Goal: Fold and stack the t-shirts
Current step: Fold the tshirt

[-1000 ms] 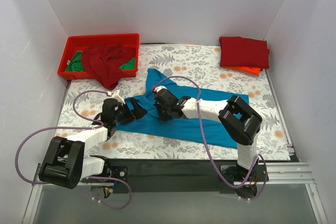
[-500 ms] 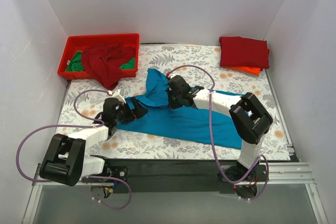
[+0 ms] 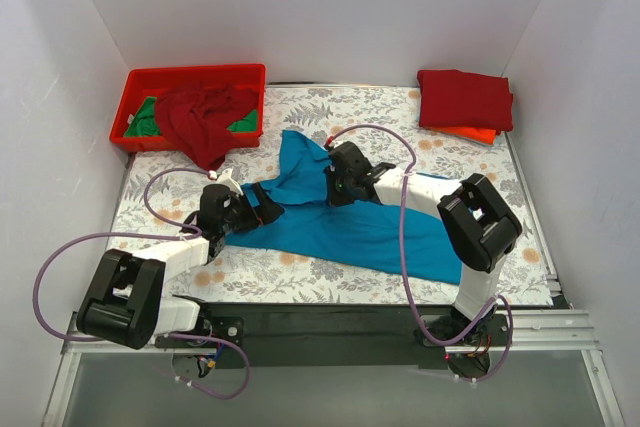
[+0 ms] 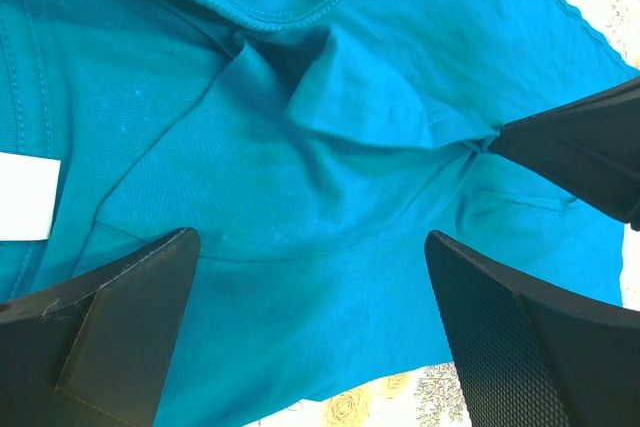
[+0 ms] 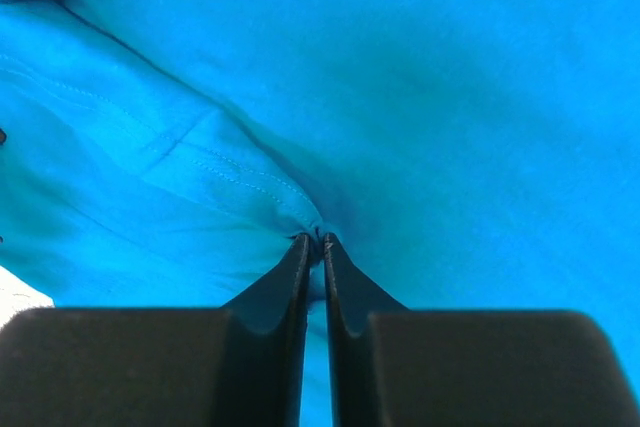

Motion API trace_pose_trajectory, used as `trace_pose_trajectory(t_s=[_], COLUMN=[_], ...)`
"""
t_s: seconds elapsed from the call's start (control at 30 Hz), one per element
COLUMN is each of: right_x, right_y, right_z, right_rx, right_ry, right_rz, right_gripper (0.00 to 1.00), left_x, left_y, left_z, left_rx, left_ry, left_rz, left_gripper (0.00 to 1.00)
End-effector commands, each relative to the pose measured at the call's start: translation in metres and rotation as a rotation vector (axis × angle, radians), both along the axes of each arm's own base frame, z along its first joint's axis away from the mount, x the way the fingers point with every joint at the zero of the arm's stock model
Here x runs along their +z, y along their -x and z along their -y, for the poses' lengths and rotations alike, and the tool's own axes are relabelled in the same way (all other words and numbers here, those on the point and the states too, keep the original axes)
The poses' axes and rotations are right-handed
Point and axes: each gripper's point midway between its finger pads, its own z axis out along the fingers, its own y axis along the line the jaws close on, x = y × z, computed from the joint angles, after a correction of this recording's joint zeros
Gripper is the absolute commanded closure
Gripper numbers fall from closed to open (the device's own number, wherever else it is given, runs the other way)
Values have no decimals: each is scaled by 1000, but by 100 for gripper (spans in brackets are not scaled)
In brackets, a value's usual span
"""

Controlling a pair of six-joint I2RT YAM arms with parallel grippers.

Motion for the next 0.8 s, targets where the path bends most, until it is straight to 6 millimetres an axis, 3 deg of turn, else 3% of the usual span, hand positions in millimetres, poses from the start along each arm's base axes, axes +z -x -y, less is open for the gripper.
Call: trace_pose_trajectory(t_s=[0.0, 0.23, 0.5, 0.63, 0.77], right_x=[7, 7, 44, 64, 59], right_y=[-1, 1, 4, 18, 26], right_z=[-3, 3, 5, -15, -30], right_rx=[-3, -5, 22, 115, 174], right_ry=[-33, -17, -33, -131, -183], right_rz=[12, 29, 174, 201, 176], right_gripper=[84, 68, 59, 56, 56], left_x=[-11, -11, -1, 1, 2], left_y=[5, 5, 4, 6, 6], left_z=[-4, -4, -10, -11, -15], left_rx=[7, 5, 45, 57, 79], left_ry=[-43, -44, -48, -39, -46], left_rz=[-44, -43, -2, 5, 1], left_gripper=[4, 4, 4, 3, 3])
